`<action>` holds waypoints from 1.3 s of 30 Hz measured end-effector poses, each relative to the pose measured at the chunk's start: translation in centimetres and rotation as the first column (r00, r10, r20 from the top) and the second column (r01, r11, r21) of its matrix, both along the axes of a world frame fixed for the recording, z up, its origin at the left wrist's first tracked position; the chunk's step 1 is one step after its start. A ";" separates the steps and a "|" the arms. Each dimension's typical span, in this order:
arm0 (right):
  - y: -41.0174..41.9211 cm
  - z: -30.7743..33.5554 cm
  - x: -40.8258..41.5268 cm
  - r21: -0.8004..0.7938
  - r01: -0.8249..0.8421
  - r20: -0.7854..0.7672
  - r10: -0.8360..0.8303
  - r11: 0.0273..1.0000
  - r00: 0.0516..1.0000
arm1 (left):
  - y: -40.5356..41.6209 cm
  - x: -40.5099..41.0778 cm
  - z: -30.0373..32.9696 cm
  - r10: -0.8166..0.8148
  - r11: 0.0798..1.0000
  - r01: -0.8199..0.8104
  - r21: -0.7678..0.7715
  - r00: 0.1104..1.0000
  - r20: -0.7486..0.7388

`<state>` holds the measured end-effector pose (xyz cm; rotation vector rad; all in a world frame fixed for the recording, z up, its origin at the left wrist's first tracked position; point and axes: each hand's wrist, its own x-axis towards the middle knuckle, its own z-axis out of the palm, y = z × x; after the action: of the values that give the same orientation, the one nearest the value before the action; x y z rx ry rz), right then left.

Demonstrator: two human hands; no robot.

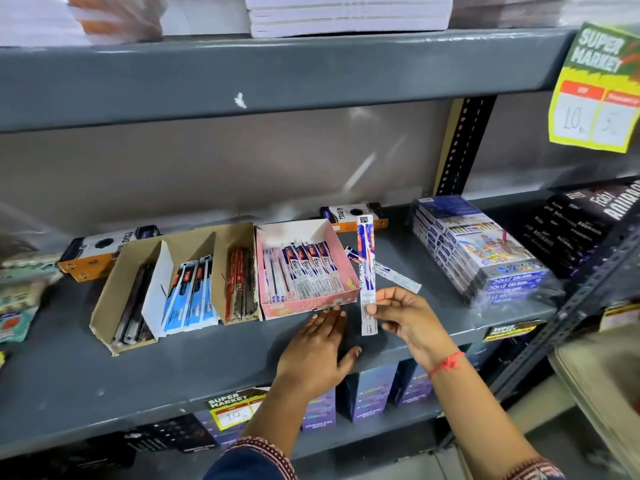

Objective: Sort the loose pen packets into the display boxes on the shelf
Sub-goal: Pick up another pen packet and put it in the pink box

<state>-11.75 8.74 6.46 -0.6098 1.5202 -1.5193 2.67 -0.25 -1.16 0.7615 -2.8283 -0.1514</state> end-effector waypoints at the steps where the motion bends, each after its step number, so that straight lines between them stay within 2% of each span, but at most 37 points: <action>1: 0.1 0.0 0.1 0.000 -0.003 -0.001 0.003 1.000 1.000 | 0.0 0.0 0.0 0.000 1.000 0.000 0.000 1.000 0.003; 12: -0.6 0.3 -0.2 0.004 -0.005 -0.042 0.005 1.000 0.999 | -0.1 0.0 -0.1 -0.002 1.000 0.002 0.009 1.000 0.015; 19: -5.0 2.7 -0.3 0.011 0.014 -0.211 -0.011 1.000 0.977 | 0.0 0.1 0.1 -0.022 0.999 0.022 0.033 1.000 -0.014; 21: -7.0 2.8 -0.3 0.110 0.051 -0.360 -0.008 0.993 0.933 | -0.1 0.1 0.1 -0.025 0.998 0.025 0.049 1.000 -0.005; 23: -8.8 2.6 -0.3 0.211 0.069 -0.529 0.055 0.975 0.847 | -0.1 0.1 0.0 -0.022 0.997 0.022 0.073 1.000 -0.010; 27: -11.2 2.2 0.5 0.348 0.065 -0.786 0.254 0.935 0.564 | -0.1 0.0 -0.3 -0.016 0.998 0.016 0.067 1.000 -0.011; 29: -11.8 2.0 0.8 0.398 0.071 -0.816 0.318 0.915 0.482 | 0.0 -0.1 -0.3 -0.013 0.997 0.013 0.074 1.000 0.004; 32: -12.7 1.6 0.8 0.457 0.101 -0.823 0.377 0.884 0.425 | 0.0 -0.1 -0.2 -0.009 0.996 0.009 0.085 1.000 -0.001; 39: -12.8 1.2 0.8 0.497 0.127 -0.831 0.429 0.859 0.353 | 0.0 0.0 -0.1 -0.029 0.996 0.030 0.078 0.999 -0.015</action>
<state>-10.95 -4.08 7.62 -1.4171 2.4920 -0.4326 2.63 -0.23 -1.23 0.7317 -2.8359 -0.2730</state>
